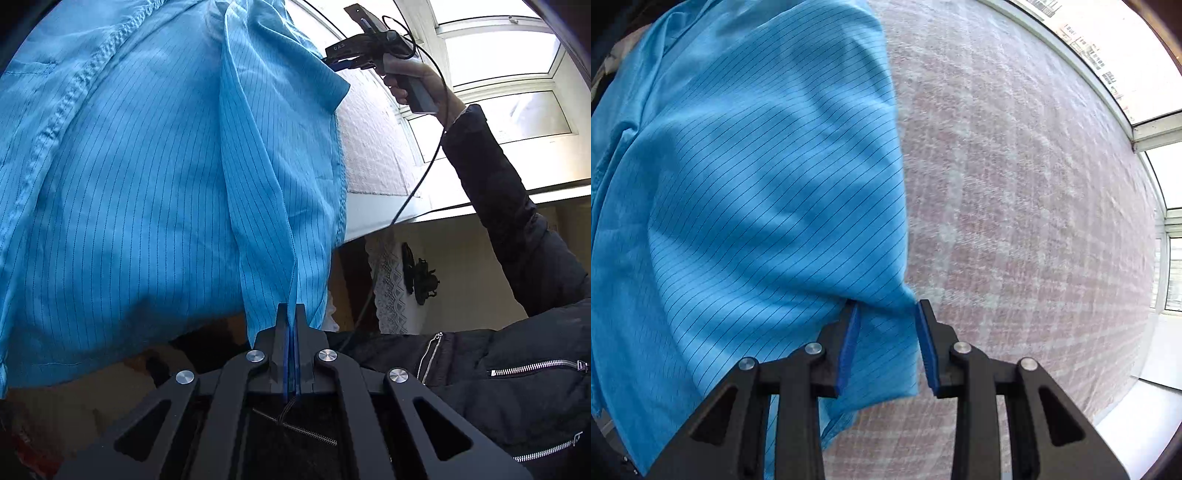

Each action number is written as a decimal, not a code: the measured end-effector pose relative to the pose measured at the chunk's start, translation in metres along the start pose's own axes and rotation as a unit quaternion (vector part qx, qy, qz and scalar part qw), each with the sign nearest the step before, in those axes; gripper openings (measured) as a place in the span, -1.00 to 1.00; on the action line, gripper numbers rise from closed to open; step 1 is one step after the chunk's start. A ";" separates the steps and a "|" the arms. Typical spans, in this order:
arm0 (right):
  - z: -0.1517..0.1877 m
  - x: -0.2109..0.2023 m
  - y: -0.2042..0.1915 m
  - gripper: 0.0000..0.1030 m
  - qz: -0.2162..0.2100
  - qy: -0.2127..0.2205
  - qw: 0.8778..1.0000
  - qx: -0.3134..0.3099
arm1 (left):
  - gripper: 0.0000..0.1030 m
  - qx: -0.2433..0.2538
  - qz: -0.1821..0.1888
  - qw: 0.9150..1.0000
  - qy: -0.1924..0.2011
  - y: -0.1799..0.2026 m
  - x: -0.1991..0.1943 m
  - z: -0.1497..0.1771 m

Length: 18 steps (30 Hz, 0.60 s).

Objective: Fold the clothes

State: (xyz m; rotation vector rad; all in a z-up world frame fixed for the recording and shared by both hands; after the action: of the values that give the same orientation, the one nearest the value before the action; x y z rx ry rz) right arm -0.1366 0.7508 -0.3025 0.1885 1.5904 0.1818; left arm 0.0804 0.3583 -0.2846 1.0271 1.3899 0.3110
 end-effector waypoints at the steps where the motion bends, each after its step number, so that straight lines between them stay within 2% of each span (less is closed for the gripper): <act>1: -0.008 0.000 0.007 -0.40 0.006 0.010 1.000 0.011 | -0.98 0.002 -0.014 1.000 0.001 -0.003 0.000 -0.001; 3: -0.008 -0.013 0.005 -0.40 -0.023 0.024 0.999 0.023 | -0.98 0.013 -0.050 0.999 -0.003 -0.010 0.001 -0.001; 5: 0.001 -0.041 -0.007 -0.40 -0.032 0.060 0.998 -0.001 | -0.98 0.006 -0.049 0.999 -0.005 -0.016 -0.001 0.000; 7: 0.018 -0.063 -0.027 -0.40 -0.068 0.074 0.995 -0.029 | -0.98 0.003 -0.048 0.999 -0.001 -0.017 -0.005 0.000; 8: 0.028 -0.066 -0.038 -0.40 -0.090 0.065 0.993 -0.041 | -0.98 0.004 -0.048 0.999 0.000 -0.016 -0.007 0.000; 11: 0.048 -0.046 -0.067 -0.40 -0.102 0.013 0.991 -0.080 | -0.98 0.010 -0.046 0.999 -0.002 -0.013 -0.007 0.002; 14: 0.036 -0.015 -0.061 -0.40 -0.051 -0.002 0.995 -0.089 | -0.98 0.014 -0.058 0.998 -0.008 -0.014 -0.005 0.004; 17: -0.002 -0.005 -0.025 -0.31 -0.023 0.021 0.998 -0.045 | -0.98 0.009 -0.065 0.998 -0.007 -0.016 -0.008 0.003; 18: -0.012 -0.010 -0.016 -0.31 -0.032 0.022 0.999 -0.029 | -0.99 0.008 -0.068 0.998 -0.006 -0.016 -0.009 0.003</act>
State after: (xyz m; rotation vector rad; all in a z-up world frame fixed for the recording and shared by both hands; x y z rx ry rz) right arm -0.1480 0.7334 -0.2965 0.0882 1.6310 0.1841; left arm 0.0749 0.3417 -0.2912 0.9413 1.4465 0.1934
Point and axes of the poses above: each gripper's, at about its wrist camera, not at the fingertips, and x roughly the way its jaws point, y to its right, z to its underside, the point moved 8 cm from there along x, roughly the way its jaws point, and after that the axes turned 1 degree about x, right-handed, at the moved point
